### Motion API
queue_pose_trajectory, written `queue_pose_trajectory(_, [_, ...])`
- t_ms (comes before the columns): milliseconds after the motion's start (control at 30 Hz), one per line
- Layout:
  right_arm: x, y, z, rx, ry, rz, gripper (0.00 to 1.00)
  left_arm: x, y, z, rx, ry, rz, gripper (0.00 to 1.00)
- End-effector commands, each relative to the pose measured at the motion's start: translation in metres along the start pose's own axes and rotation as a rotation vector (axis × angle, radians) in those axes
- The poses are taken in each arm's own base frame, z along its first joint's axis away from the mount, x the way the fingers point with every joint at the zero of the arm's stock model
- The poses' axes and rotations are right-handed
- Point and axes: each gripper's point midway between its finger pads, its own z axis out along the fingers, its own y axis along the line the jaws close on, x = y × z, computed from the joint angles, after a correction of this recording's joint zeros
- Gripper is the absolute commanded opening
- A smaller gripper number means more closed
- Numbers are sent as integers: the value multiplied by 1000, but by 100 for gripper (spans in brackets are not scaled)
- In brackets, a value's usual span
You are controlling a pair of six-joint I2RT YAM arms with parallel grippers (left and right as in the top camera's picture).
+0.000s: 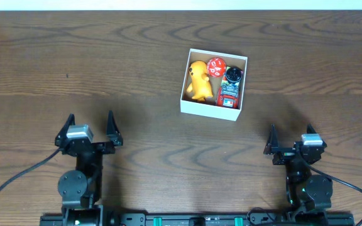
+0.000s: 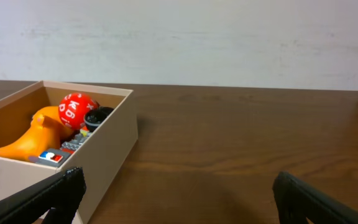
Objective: Pack container
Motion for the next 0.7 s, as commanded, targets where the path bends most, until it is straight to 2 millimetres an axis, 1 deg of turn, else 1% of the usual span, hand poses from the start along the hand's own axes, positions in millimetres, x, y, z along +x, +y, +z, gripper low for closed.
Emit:
queue_pose_trajectory(0, [1,-3,0,14,1,-14,99,0,1,-5,-5,-40,-8,98])
queue_pose_trajectory(333, [1,-3,0,14,1,-15,99,5,1,-13,9,-73,-10,98])
queue_pose_trajectory(500, [1,-3,0,14,1,-14,99,11,1,-13,13,-68,-88,98])
queue_pose_trajectory(667, [1,-3,0,14,1,-14,99,21,2,-14,12,-56,-87,98])
